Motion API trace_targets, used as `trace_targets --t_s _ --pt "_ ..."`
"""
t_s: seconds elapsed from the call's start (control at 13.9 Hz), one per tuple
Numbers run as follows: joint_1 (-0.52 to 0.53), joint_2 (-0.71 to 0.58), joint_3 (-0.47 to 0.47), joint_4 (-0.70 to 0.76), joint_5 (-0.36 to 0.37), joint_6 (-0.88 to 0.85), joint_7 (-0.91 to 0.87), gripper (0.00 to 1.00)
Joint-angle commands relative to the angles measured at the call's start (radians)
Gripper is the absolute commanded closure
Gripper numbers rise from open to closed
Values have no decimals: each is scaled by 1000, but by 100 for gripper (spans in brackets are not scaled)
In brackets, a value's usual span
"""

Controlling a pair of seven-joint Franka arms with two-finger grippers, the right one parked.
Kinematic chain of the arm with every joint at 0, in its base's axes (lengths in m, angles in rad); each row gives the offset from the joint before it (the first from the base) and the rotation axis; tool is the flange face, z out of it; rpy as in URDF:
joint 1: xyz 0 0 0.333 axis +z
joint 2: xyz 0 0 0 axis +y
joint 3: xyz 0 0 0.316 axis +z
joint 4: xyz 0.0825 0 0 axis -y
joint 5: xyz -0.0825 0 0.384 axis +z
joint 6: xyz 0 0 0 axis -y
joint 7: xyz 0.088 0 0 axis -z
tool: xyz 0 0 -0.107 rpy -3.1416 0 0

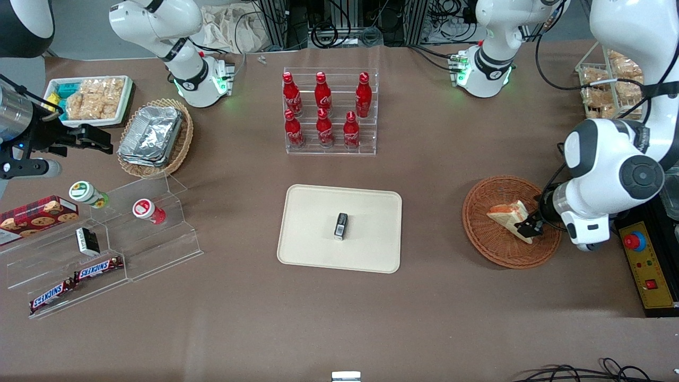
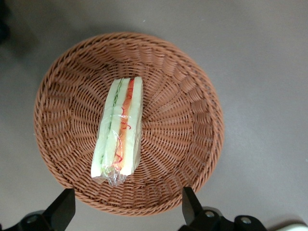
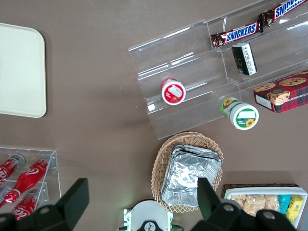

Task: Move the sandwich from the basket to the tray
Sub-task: 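Close the left gripper on the sandwich wedge and lift it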

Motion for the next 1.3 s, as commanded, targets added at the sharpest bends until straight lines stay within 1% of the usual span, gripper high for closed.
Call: trace_targets --t_s 0.0,0.22,0.5,0.79,0.94,1.08,1.23 --pt "2 -26 -2 -102 13 91 -74 0" --pt "3 -22 3 -159 50 139 -78 0" --pt "5 -22 9 -208 52 174 -83 0" --pt "5 0 10 -221 59 204 -84 0" --pt "7 6 13 -248 87 240 -86 0" --pt "7 30 45 -254 102 276 -86 0" --pt "7 58 47 -262 134 314 -86 0"
